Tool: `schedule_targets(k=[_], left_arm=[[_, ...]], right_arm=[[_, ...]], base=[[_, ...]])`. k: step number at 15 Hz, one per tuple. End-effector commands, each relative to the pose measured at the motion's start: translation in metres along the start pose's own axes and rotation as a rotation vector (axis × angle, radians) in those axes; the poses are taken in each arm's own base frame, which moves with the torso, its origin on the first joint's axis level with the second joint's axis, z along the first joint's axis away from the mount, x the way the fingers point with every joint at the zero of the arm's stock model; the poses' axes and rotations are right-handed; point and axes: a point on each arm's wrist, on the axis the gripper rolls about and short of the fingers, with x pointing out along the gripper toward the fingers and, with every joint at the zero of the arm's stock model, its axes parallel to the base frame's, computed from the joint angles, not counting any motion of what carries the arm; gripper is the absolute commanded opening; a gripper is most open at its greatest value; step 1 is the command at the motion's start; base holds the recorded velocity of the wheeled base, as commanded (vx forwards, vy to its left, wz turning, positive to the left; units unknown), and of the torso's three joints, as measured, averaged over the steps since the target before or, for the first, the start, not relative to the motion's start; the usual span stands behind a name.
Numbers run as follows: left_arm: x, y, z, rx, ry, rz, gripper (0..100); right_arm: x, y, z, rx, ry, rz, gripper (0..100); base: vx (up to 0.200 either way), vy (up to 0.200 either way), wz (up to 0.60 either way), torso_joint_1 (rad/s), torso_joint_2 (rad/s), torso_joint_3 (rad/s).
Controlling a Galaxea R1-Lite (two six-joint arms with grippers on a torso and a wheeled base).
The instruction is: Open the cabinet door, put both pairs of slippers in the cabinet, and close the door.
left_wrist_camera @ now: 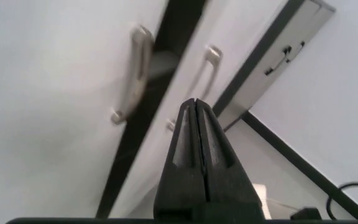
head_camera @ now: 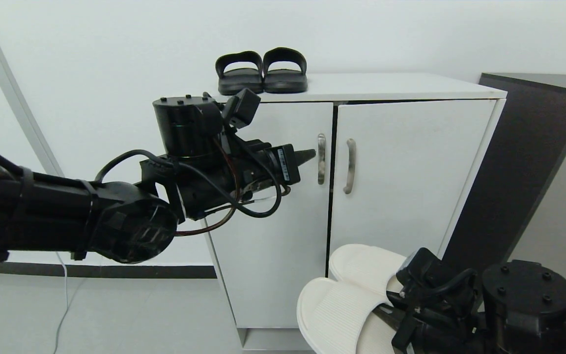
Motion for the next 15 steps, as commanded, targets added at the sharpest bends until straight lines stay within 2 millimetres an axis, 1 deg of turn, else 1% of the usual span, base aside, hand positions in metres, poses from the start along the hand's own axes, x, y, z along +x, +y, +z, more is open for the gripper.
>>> schedule_targets(k=[1,3,4,9,13,15], left_arm=[[0.005,0.006,-0.001,-0.002,0.000,0.011,0],[0.009,0.007,0.000,0.000,-0.006,0.007,0],[0.018,0.010,0.002,0.007,-0.019,0.009,0],[0.042,0.021,0.001,0.011,-0.033,0.009,0],[0.052,0.028,0.001,0.010,-0.040,0.012,0],[0.059,0.029,0.005,0.015,-0.059,0.005,0]], right_arm=[[0.001,0.000,-0.001,-0.002,0.004,0.001,0],[0.000,0.000,-0.001,-0.002,0.002,0.001,0],[0.000,0.000,-0.001,-0.002,0.002,0.001,0],[0.000,0.000,-0.001,-0.002,0.004,0.001,0],[0.001,0.000,-0.001,-0.002,0.007,0.001,0],[0.001,0.000,-0.002,-0.005,0.011,0.000,0]], base=[[0.000,0.000,0.00,0.000,0.00,0.000],[0.000,0.000,0.00,0.000,0.00,0.000],[0.000,0.000,0.00,0.000,0.00,0.000],[0.000,0.000,0.00,0.000,0.00,0.000],[0.000,0.000,0.00,0.000,0.00,0.000],[0.000,0.000,0.00,0.000,0.00,0.000]])
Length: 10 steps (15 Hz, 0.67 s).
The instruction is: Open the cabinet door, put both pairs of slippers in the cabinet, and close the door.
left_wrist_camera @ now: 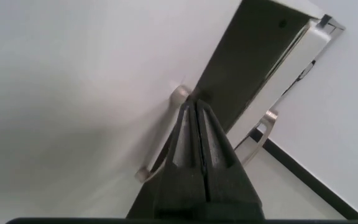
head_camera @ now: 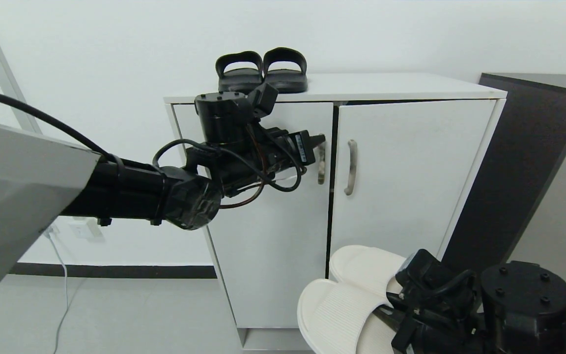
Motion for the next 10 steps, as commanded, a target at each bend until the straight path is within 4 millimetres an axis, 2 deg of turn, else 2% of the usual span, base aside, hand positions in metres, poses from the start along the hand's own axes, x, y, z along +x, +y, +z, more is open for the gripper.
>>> schedule_targets(k=[1,5,10], left_arm=[[0.008,0.004,-0.004,-0.005,0.009,0.004,0],[0.014,0.001,0.000,-0.005,0.013,-0.003,0],[0.021,-0.018,-0.009,-0.009,0.032,-0.051,0]], right_arm=[[0.001,0.000,-0.001,-0.002,0.005,0.001,0],[0.002,0.001,-0.002,-0.003,0.013,0.001,0],[0.002,0.002,-0.003,-0.005,0.014,0.006,0]], base=[[0.000,0.000,0.00,0.000,0.00,0.000],[0.000,0.000,0.00,0.000,0.00,0.000],[0.000,0.000,0.00,0.000,0.00,0.000]])
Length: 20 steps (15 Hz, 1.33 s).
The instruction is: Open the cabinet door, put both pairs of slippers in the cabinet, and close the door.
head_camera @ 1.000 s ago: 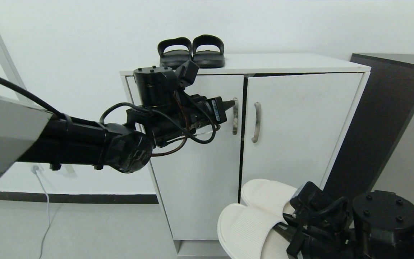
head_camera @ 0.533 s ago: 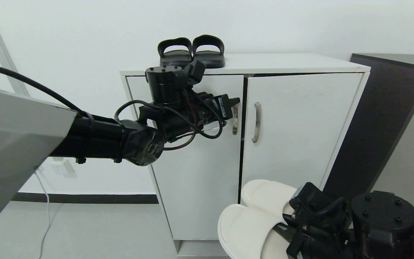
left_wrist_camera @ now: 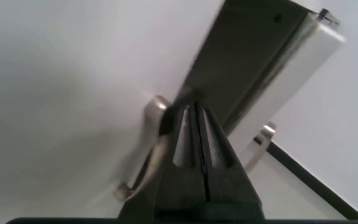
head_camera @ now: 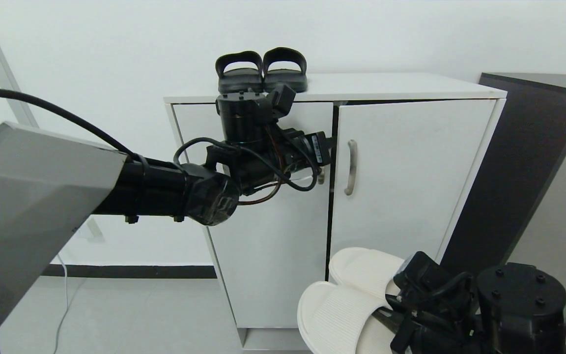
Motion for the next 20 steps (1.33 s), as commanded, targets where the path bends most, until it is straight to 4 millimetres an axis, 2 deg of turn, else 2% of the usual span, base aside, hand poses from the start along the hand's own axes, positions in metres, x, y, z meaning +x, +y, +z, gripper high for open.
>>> schedule_targets(k=[1,4,7,8,10,12,13,15,17,20], left_arm=[[0.002,-0.005,-0.002,0.000,0.003,-0.016,0],[0.001,-0.010,-0.009,-0.003,0.018,-0.022,0],[-0.008,-0.026,-0.021,0.004,0.012,-0.071,0],[-0.011,-0.043,-0.026,0.008,0.010,-0.130,0],[-0.014,-0.062,-0.032,0.010,0.019,-0.197,0],[-0.015,-0.059,-0.030,0.011,0.013,-0.189,0],[-0.018,-0.051,-0.027,0.014,0.000,-0.169,0],[-0.030,-0.042,-0.023,0.024,-0.030,-0.144,0],[-0.063,-0.027,-0.016,0.030,-0.055,-0.084,0],[-0.161,-0.024,0.001,0.041,-0.093,0.039,0]], right_arm=[[0.000,0.001,-0.001,-0.002,0.005,0.004,0],[-0.002,0.008,-0.005,-0.013,0.018,0.031,0],[-0.004,0.012,-0.007,-0.021,0.026,0.047,0],[-0.004,0.012,-0.007,-0.022,0.027,0.049,0],[-0.003,0.013,-0.008,-0.023,0.032,0.051,0],[-0.003,0.012,-0.008,-0.022,0.030,0.049,0],[-0.003,0.012,-0.008,-0.022,0.029,0.048,0],[-0.003,0.012,-0.007,-0.021,0.028,0.046,0],[-0.002,0.009,-0.007,-0.016,0.028,0.033,0],[0.002,0.002,-0.005,0.001,0.025,0.004,0]], base=[[0.000,0.000,0.00,0.000,0.00,0.000],[-0.200,0.000,0.00,0.004,0.00,0.001],[-0.200,0.000,0.00,0.001,0.00,0.002],[-0.200,0.000,0.00,-0.002,0.00,0.002],[-0.200,0.000,0.00,0.002,0.00,0.005],[0.000,0.000,0.00,0.000,0.00,0.000],[0.000,0.000,0.00,0.000,0.00,0.000],[0.000,0.000,0.00,0.000,0.00,0.000],[0.000,0.000,0.00,0.000,0.00,0.000],[0.000,0.000,0.00,0.000,0.00,0.000]])
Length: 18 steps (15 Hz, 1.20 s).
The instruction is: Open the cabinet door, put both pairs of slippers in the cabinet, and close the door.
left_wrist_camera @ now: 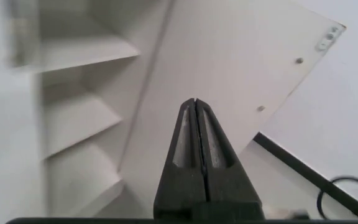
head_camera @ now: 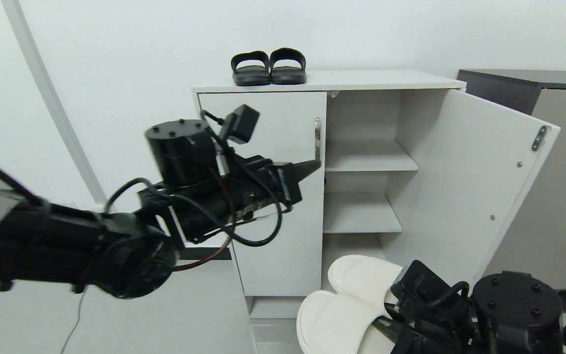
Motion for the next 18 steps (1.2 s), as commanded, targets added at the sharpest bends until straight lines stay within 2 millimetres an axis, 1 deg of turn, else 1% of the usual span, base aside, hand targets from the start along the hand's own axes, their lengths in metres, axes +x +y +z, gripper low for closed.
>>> schedule_targets(k=[1,2,4,5,6,7,8,9,10,11,13,16,18], left_arm=[[-0.102,-0.012,0.026,0.031,-0.084,0.105,0],[-0.131,-0.017,0.023,0.033,-0.088,0.147,0],[-0.184,-0.030,0.010,0.035,-0.094,0.216,0],[-0.203,-0.037,0.004,0.042,-0.110,0.234,0],[-0.216,-0.043,-0.001,0.051,-0.121,0.248,0],[-0.236,-0.050,-0.006,0.090,-0.139,0.303,0],[-0.246,-0.052,-0.010,0.118,-0.146,0.363,0],[-0.269,-0.058,-0.021,0.148,-0.151,0.514,0],[-0.285,-0.066,-0.032,0.168,-0.144,0.587,0],[-0.301,-0.076,-0.047,0.182,-0.120,0.652,0],[-0.323,-0.088,-0.065,0.246,-0.083,0.804,0],[-0.334,-0.095,-0.080,0.269,-0.127,0.919,0],[-0.336,-0.091,-0.095,0.277,-0.113,0.973,0]], right_arm=[[0.002,-0.002,0.000,0.003,0.001,-0.007,0],[0.002,-0.002,0.001,0.004,0.000,-0.009,0],[0.002,-0.002,0.000,0.004,0.001,-0.012,0],[0.002,-0.002,0.000,0.004,0.002,-0.013,0],[0.002,-0.002,0.000,0.004,0.002,-0.013,0],[0.002,-0.002,-0.001,0.003,0.005,-0.015,0],[0.001,-0.002,-0.001,0.002,0.005,-0.015,0],[0.001,-0.002,-0.001,0.003,0.005,-0.015,0],[0.002,-0.002,-0.001,0.002,0.005,-0.015,0],[0.002,-0.002,-0.001,0.001,0.008,-0.014,0],[0.003,-0.002,-0.002,0.001,0.011,-0.014,0],[0.003,-0.002,-0.002,-0.001,0.012,-0.014,0],[0.004,-0.001,-0.003,-0.004,0.017,-0.014,0]], base=[[0.000,0.000,0.00,0.000,0.00,0.000],[0.000,0.000,0.00,0.000,0.00,0.000],[0.000,0.000,0.00,0.000,0.00,0.000],[0.000,0.000,0.00,0.000,0.00,0.000],[0.000,0.000,0.00,0.000,0.00,0.000],[0.000,0.000,0.00,0.000,0.00,0.000],[0.000,0.000,0.00,0.000,0.00,0.000],[0.000,0.000,0.00,0.000,0.00,0.000],[0.000,0.000,0.00,0.000,0.00,0.000],[0.000,0.000,0.00,0.000,0.00,0.000],[0.000,0.000,0.00,0.000,0.00,0.000],[0.000,0.000,0.00,0.000,0.00,0.000],[0.000,0.000,0.00,0.000,0.00,0.000]])
